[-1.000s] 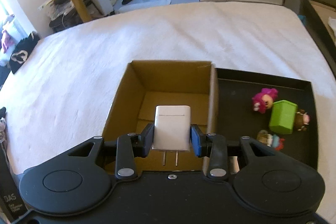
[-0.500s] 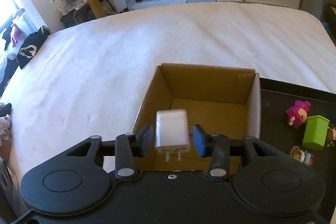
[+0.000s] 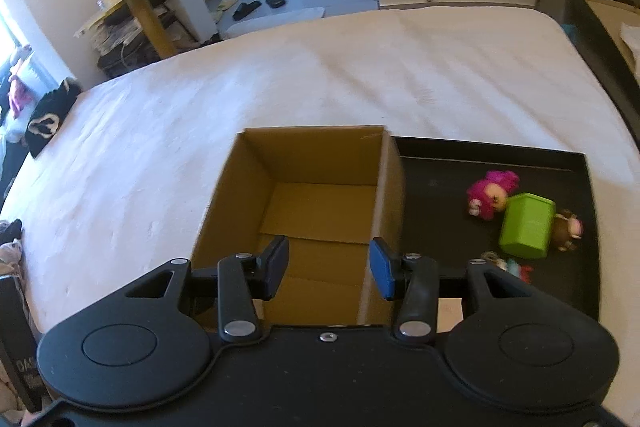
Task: Organize rigid objects
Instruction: 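Move the right gripper to the white cube charger and grasp it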
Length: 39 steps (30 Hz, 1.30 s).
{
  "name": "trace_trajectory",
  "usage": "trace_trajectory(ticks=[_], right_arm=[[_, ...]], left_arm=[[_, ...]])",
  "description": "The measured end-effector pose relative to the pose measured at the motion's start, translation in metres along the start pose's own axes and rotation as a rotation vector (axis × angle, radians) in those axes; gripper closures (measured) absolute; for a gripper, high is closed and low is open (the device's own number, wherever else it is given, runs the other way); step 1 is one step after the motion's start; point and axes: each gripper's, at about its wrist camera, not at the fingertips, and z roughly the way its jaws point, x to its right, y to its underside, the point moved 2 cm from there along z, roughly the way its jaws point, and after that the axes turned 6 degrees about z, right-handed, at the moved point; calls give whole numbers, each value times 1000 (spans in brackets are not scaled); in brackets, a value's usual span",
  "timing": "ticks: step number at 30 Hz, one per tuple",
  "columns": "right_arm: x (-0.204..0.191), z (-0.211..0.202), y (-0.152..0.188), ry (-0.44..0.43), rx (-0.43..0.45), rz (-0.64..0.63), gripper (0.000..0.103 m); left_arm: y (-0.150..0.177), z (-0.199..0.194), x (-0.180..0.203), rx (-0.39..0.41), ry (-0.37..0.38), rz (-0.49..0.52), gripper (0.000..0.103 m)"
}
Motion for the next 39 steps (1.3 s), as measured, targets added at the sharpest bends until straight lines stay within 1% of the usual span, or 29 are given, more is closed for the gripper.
trace_trajectory(ticks=[4,7,15,18,21,23,26,29,31,35,39], right_arm=[[18,-5,2,28,0,13,58],[31,-5,4,31,-8,27,58],[59,3,13,29,-36,49,58],[69,11,19,27,-54,63,58],[78,17,25,15,-68,74,57],[85,23,30,11,-80,88,54],[92,30,34,3,-87,91,50],[99,39,43,4,-102,85,49],[102,47,48,10,-120,83,49],[107,55,52,-39,-136,106,49],[107,60,51,-35,-125,83,49]], left_arm=[[0,0,3,-6,-17,11,88],[-1,-1,4,-12,-33,19,89],[-1,-3,16,-26,-106,75,87],[-1,-3,18,-36,-140,95,84],[-1,-4,22,-46,-168,116,78],[-1,-5,24,-51,-188,124,67],[-2,-6,26,-47,-204,133,61],[-2,-10,31,-42,-224,151,56],[-2,-12,34,-36,-231,165,53],[-4,-11,41,-48,-262,192,50],[-5,-9,48,-57,-279,229,49]])
